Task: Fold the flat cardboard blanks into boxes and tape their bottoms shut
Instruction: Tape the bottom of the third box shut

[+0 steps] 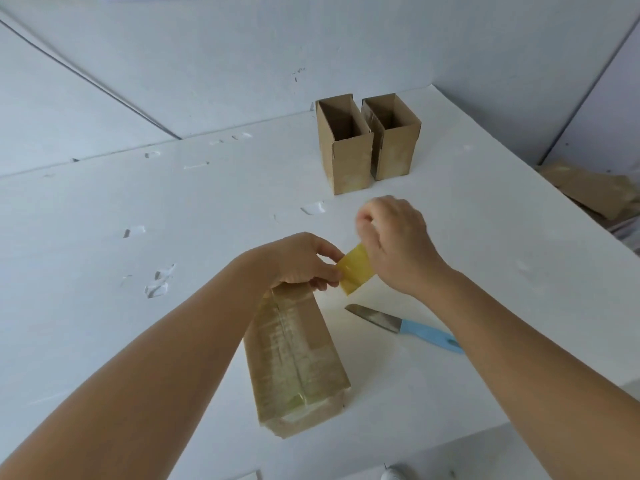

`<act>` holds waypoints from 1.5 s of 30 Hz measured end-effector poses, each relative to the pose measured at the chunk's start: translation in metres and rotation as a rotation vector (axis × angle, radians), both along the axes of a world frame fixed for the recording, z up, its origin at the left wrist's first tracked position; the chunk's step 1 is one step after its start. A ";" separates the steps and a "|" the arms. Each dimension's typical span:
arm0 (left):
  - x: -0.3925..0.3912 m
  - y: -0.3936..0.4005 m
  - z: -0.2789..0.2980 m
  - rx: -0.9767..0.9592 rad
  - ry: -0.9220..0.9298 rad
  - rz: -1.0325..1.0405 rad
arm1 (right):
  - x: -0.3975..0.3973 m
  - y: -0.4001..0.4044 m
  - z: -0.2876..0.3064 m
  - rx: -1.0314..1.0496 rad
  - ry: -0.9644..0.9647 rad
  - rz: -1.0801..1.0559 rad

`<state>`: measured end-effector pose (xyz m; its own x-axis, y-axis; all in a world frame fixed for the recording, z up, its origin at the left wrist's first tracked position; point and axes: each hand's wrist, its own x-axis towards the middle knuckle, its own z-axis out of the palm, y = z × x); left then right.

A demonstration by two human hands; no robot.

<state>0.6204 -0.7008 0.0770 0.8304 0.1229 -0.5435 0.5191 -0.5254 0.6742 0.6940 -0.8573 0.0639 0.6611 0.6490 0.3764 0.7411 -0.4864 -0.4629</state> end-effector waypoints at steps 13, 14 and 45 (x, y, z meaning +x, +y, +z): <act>-0.014 0.003 -0.003 -0.070 -0.104 0.187 | -0.025 -0.046 -0.099 -0.618 0.349 -0.212; -0.014 0.003 -0.003 -0.061 -0.106 0.186 | -0.027 -0.049 -0.102 -0.602 0.347 -0.211; -0.016 0.006 -0.009 -0.036 -0.237 0.152 | -0.084 -0.011 0.051 -0.744 -0.041 -0.114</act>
